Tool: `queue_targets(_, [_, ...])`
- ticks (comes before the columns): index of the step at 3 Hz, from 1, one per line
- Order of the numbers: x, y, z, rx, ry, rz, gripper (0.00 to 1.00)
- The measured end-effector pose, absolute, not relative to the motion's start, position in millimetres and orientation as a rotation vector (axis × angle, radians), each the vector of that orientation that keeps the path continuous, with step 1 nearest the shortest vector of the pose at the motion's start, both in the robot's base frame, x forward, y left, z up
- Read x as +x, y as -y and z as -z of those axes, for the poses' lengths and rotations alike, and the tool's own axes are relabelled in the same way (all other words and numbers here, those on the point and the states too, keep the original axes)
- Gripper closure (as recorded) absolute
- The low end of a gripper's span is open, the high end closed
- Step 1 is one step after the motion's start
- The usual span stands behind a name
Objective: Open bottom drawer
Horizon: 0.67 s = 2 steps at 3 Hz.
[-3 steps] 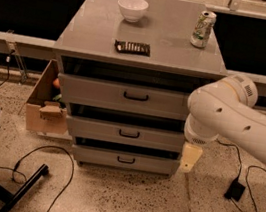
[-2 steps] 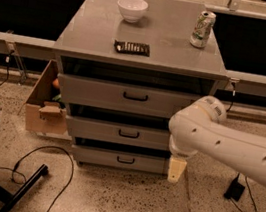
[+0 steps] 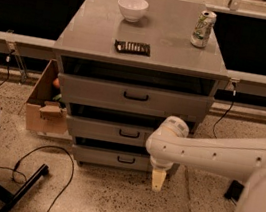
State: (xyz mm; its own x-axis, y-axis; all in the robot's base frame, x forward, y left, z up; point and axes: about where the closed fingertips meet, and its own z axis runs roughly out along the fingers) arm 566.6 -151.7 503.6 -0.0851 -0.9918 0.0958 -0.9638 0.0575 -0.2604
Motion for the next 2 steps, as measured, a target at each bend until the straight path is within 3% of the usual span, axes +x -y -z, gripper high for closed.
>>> queue_targets(2, [564.7, 150.1, -487.9, -2.027, -2.237, 0.369, 0.0])
